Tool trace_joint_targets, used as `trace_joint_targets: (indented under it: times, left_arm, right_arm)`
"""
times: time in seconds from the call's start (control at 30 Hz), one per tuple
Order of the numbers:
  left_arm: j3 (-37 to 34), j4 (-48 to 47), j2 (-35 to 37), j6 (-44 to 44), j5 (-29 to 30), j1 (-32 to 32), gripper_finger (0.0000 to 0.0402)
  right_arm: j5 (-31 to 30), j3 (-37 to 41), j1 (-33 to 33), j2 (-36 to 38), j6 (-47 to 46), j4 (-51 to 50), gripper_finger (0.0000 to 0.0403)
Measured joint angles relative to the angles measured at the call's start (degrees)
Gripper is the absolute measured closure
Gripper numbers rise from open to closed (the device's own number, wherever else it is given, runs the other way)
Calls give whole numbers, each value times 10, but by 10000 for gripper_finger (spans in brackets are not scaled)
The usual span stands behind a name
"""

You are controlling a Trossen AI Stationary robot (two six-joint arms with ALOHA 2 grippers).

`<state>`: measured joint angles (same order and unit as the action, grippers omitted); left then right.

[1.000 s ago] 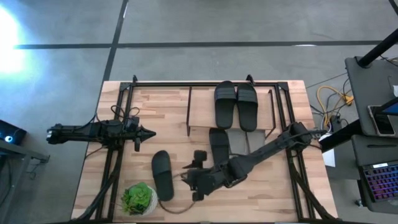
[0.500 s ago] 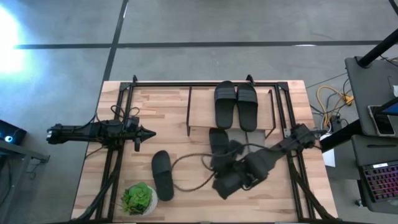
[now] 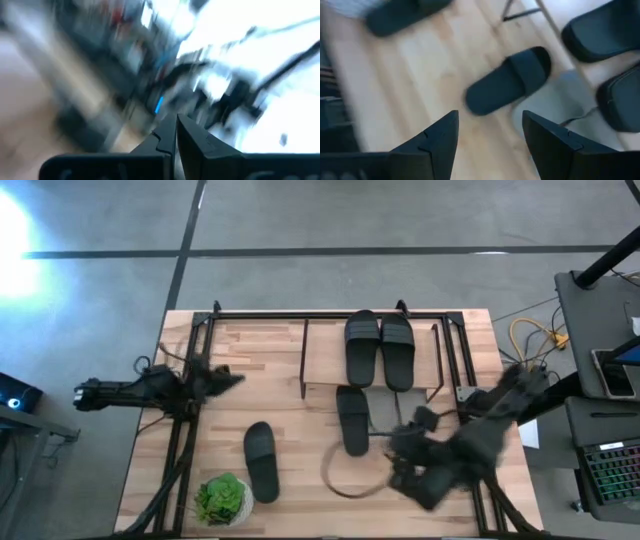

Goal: Pick and place slides into the shelf
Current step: Put the black slide under the shelf

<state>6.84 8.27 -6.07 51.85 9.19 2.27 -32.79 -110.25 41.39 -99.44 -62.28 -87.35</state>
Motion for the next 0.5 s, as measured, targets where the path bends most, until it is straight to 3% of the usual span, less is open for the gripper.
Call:
trace_joint_targets:
  times: [0.1,0.23,0.33,0.5]
  left_arm:
    - [-10,148,-22,25,31,0,402]
    - [7,341,-95,11,9,0,402]
    - [53,382,-172,-3,-45,0,402]
    - [179,380,-321,-77,-151,1,402]
  right_arm:
    - [-33,58,18,76,-21,74,193]
    - [-99,152,20,158,-20,174,193]
    - [-132,218,0,198,-43,228,193]
    - [-122,289,-33,223,-56,285,193]
